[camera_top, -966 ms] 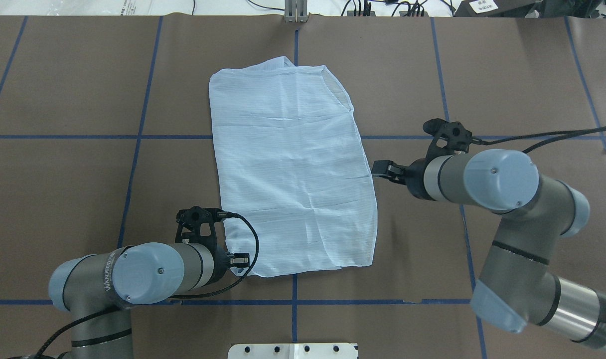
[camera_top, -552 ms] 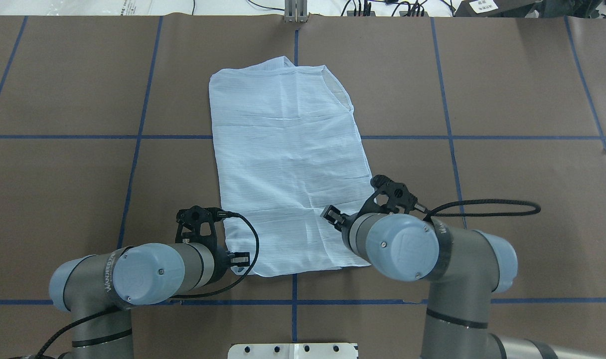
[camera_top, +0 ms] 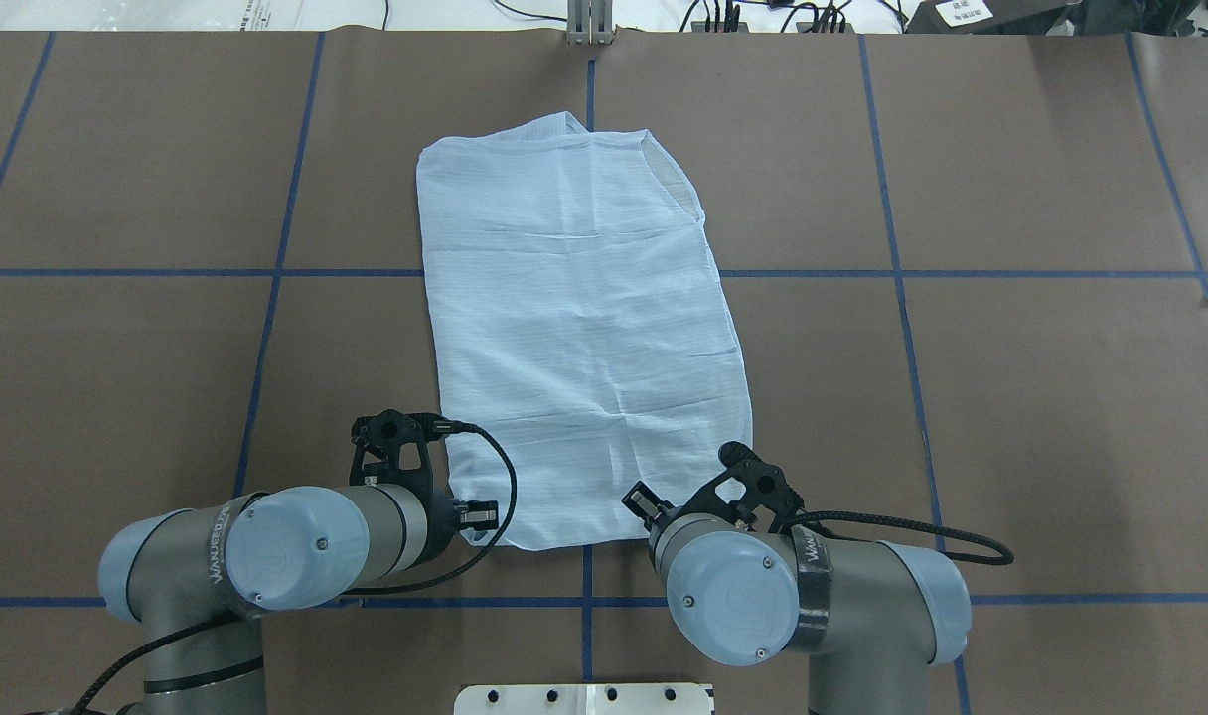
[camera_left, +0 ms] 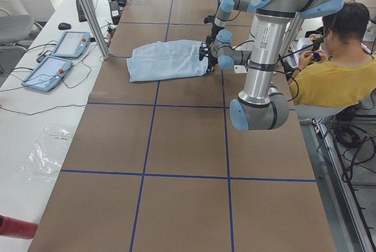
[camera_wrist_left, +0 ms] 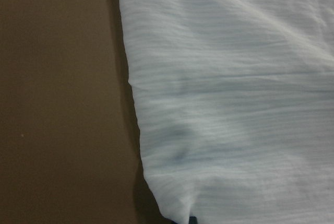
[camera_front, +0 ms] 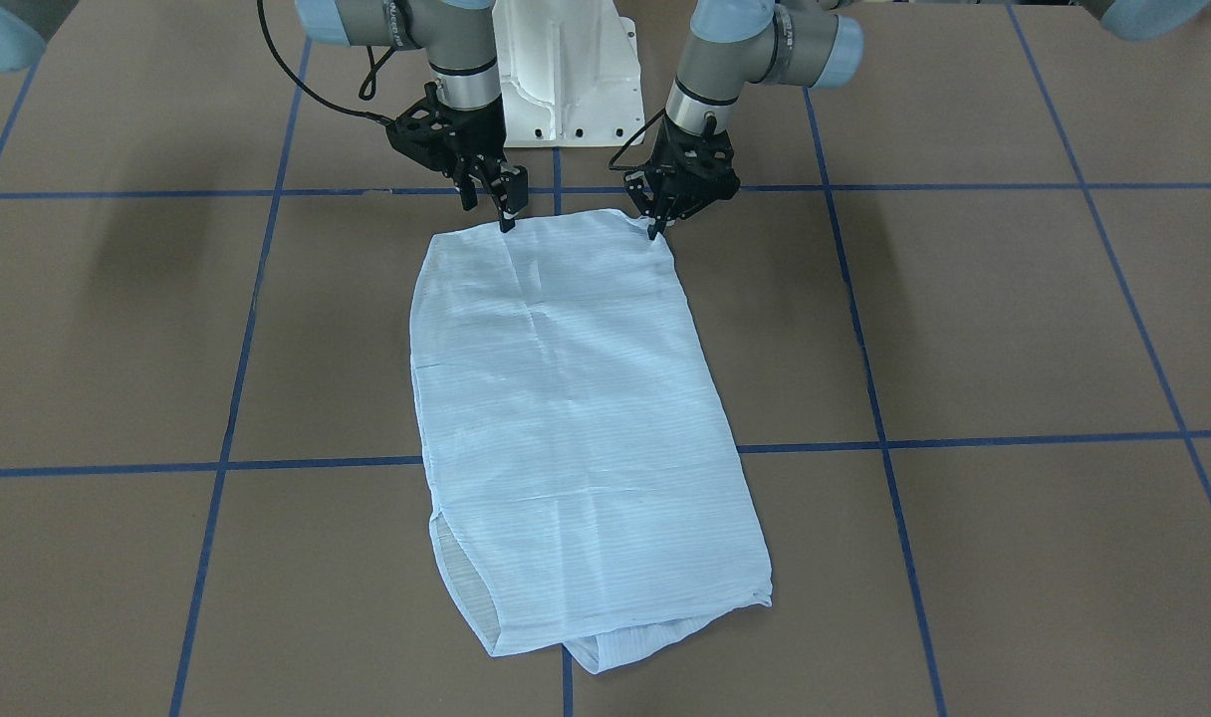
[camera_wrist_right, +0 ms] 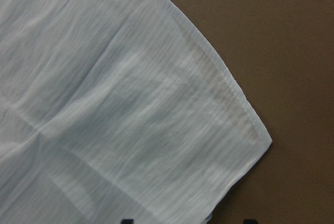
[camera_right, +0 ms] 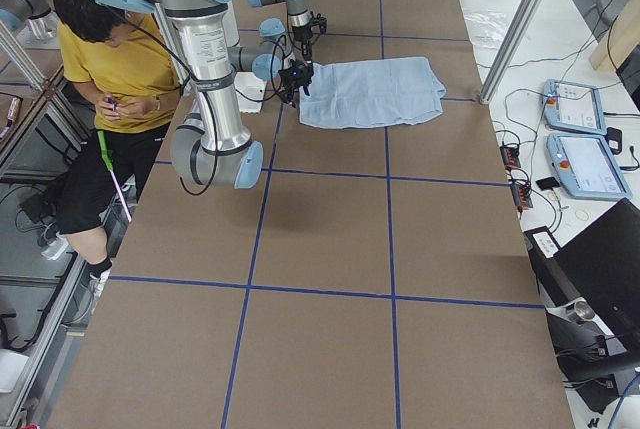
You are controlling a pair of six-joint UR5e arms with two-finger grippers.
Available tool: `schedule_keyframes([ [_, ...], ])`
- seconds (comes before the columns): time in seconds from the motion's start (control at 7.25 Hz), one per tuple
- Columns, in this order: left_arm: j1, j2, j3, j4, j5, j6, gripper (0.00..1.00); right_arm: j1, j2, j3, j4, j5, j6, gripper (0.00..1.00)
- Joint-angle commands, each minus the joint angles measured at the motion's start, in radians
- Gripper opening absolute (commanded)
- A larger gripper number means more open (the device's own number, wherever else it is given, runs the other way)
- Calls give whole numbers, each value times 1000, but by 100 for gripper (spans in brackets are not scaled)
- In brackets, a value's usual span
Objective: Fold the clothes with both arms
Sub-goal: 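Move the right gripper to the other shirt corner nearest the robot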
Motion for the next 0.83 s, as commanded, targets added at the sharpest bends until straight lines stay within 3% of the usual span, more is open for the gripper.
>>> schedule_keyframes([
  [0.0, -1, 0, -1, -1, 0, 0, 0, -6, 51, -59, 1, -31, 52, 77],
  [0.69, -1, 0, -3, -1, 0, 0, 0, -6, 58, -94, 8, -60, 47, 77],
])
